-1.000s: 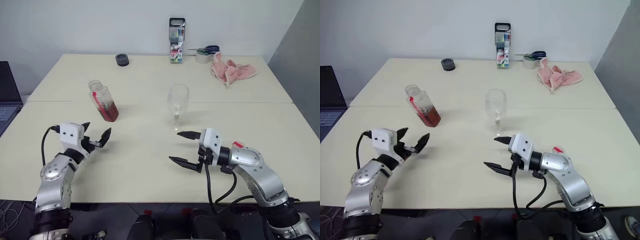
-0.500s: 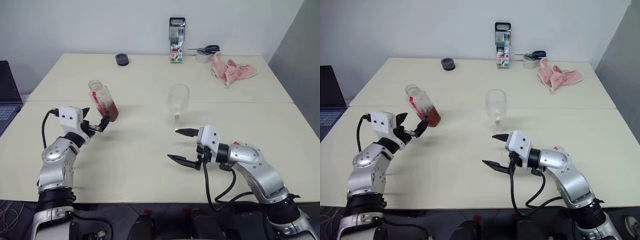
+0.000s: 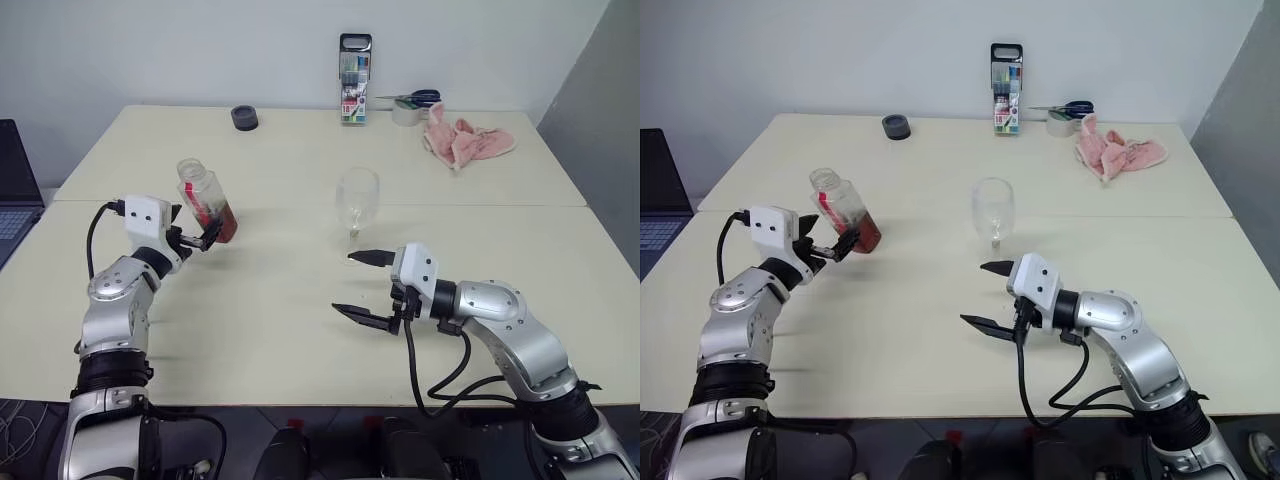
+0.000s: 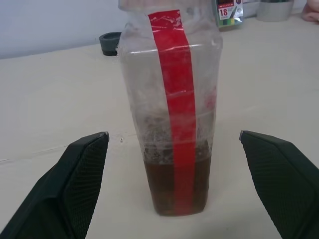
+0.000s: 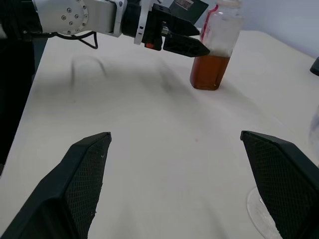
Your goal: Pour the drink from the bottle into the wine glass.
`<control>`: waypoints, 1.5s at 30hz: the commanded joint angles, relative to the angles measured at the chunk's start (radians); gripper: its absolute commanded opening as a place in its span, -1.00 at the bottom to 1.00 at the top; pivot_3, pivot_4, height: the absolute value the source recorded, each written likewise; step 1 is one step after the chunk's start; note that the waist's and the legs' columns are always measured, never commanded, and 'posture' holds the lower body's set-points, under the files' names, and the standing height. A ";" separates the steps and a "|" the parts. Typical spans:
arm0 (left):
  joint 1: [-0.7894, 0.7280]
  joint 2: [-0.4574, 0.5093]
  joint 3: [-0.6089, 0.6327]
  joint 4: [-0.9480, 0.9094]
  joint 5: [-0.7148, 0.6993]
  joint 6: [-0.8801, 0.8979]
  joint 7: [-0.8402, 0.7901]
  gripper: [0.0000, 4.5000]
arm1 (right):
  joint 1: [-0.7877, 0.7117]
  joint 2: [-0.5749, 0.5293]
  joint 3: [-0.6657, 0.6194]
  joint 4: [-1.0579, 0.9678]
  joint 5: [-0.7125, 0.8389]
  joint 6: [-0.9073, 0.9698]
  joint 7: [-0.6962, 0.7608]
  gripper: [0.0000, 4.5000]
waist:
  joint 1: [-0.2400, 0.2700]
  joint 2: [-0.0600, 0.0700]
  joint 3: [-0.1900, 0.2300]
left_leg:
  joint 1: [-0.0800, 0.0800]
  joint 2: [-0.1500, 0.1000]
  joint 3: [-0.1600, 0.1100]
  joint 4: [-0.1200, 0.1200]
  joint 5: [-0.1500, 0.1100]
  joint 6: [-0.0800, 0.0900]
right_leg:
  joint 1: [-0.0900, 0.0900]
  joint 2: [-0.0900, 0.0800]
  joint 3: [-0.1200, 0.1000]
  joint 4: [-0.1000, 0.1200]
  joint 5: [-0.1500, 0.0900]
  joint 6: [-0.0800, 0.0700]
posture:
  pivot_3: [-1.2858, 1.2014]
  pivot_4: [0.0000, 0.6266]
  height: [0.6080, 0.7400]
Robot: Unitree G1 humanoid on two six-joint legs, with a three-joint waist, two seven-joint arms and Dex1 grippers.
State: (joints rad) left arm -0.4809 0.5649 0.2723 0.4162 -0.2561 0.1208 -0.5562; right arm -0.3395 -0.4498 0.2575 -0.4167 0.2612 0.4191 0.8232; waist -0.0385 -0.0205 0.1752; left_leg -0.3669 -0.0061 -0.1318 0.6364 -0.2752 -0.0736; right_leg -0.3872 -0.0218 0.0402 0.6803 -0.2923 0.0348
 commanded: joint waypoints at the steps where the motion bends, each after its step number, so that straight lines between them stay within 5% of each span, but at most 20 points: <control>1: -0.039 0.017 -0.002 0.028 0.014 -0.027 0.002 1.00 | -0.026 0.002 -0.015 -0.047 0.023 0.005 -0.006 0.97 | 0.000 0.000 0.000 | 0.000 0.000 0.000 0.000 0.000 0.000 | 0.000 0.000 0.000 0.000 0.000 0.000 | 0.03 -0.52 1.00; 23: -0.230 0.022 -0.023 0.325 0.052 -0.153 -0.039 1.00 | -0.089 0.013 -0.029 -0.060 0.100 0.023 -0.011 0.97 | 0.000 -0.002 0.001 | -0.001 0.000 -0.001 0.000 0.000 0.000 | -0.001 0.000 -0.001 0.000 0.000 0.000 | 0.03 -0.52 1.00; 33: -0.238 0.016 -0.020 0.356 0.034 -0.160 -0.087 -0.21 | -0.087 0.008 -0.024 -0.057 0.076 0.008 -0.010 1.00 | -0.001 -0.002 0.001 | -0.001 0.000 -0.001 0.000 0.000 0.000 | -0.001 0.000 -0.001 0.000 0.000 0.000 | 0.03 -0.52 1.00; 38: -0.227 0.001 -0.033 0.293 0.029 -0.153 -0.101 -0.25 | -0.083 -0.003 -0.045 -0.075 0.082 0.018 -0.020 1.00 | 0.000 -0.002 0.001 | -0.001 0.000 -0.001 0.000 0.000 0.000 | -0.001 0.000 -0.001 0.000 0.000 0.000 | 0.03 -0.52 1.00; 45: -0.238 -0.046 -0.185 -0.056 0.125 -0.127 -0.073 -0.25 | -0.051 -0.004 -0.173 -0.197 0.161 0.127 -0.132 1.00 | 0.009 -0.003 0.002 | -0.015 0.000 -0.005 0.007 0.002 -0.004 | -0.009 0.000 -0.004 0.001 0.001 0.001 | 0.03 -0.52 1.00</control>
State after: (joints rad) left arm -0.6742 0.5218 0.1186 0.4875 -0.1512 -0.0040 -0.6397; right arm -0.3976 -0.4550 0.1319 -0.5423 0.3874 0.5229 0.7306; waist -0.0294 -0.0232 0.1769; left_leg -0.3834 -0.0070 -0.1371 0.6447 -0.2730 -0.0775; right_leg -0.3973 -0.0225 0.0364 0.6814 -0.2908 0.0361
